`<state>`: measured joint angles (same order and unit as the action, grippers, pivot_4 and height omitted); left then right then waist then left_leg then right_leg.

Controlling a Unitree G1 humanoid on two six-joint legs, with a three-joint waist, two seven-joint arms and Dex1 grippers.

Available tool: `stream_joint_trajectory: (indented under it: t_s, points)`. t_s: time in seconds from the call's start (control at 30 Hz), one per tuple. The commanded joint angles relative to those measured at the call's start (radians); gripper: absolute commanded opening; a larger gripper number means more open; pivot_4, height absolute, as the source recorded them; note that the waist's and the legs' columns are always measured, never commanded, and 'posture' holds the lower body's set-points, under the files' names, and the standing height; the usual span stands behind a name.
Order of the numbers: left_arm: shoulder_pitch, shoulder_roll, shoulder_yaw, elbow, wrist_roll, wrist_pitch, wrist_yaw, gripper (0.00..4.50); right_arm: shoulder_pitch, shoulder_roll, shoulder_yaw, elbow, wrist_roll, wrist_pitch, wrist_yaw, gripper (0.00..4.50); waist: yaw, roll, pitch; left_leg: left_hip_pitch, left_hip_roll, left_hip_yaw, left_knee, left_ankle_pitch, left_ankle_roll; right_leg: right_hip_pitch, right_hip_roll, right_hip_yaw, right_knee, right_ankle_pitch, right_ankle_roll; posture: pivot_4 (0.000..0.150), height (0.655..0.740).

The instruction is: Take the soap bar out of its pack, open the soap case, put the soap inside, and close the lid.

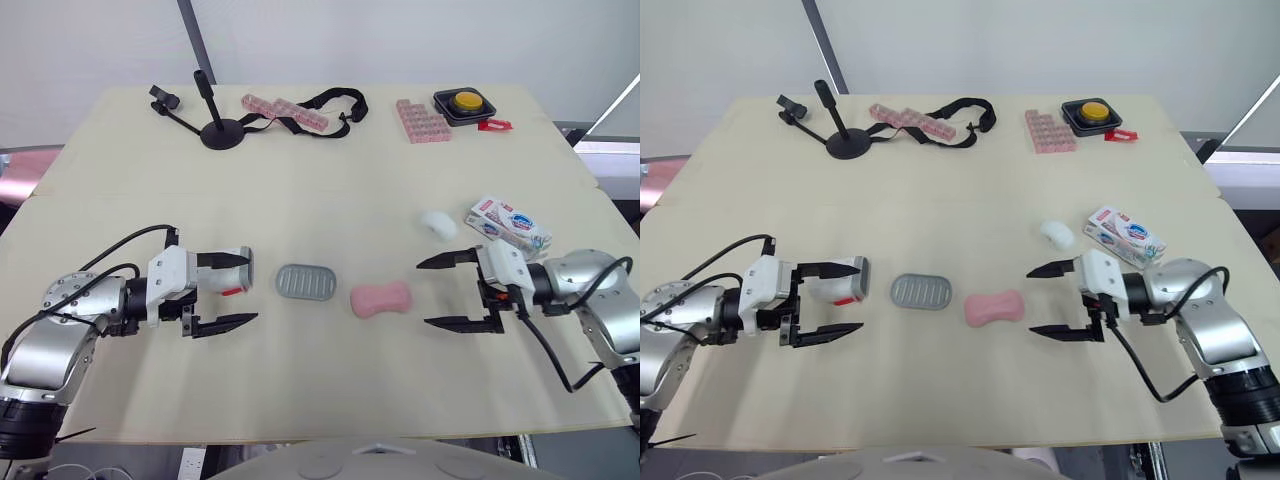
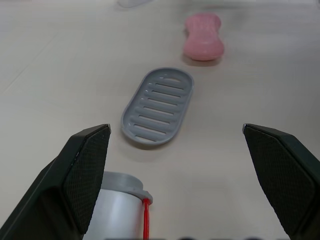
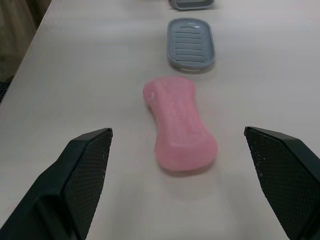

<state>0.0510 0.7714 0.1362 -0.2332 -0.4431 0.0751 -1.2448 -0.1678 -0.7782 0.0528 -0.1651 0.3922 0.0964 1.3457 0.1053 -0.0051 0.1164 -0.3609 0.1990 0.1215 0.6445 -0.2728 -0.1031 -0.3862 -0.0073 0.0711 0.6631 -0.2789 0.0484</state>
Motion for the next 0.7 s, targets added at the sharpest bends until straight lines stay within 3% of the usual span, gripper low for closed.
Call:
stream_joint_trajectory:
  t_s: [0.03, 0.23, 0.7]
  points:
    - [0.005, -0.005, 0.000, -0.012, -0.011, -0.027, -0.002, 4.50, -0.040, 0.015, 0.029, -0.058, -0.013, 0.043, -0.047, 4.50, -0.001, 0.000, 0.000, 0.001, 0.000, 0.000, 0.000, 0.000, 0.000, 0.000, 0.000, 0.000, 0.000, 0.000, 0.000, 0.150, 0.7400]
    - [-0.004, -0.004, 0.029, 0.047, 0.005, -0.060, 0.008, 4.50, -0.030, 0.029, 0.065, -0.055, -0.031, 0.020, -0.057, 4.50, 0.003, 0.000, 0.000, 0.002, -0.001, 0.000, -0.001, 0.000, 0.000, 0.000, 0.000, 0.000, 0.000, 0.000, 0.000, 0.150, 0.7400]
    - [-0.058, 0.124, 0.078, 0.196, 0.002, -0.119, -0.083, 4.50, -0.050, 0.062, 0.081, -0.041, -0.014, 0.020, -0.042, 4.50, -0.003, 0.000, 0.000, 0.006, 0.000, 0.000, -0.001, 0.001, -0.001, 0.000, 0.000, 0.000, 0.001, 0.000, 0.000, 0.150, 0.7400]
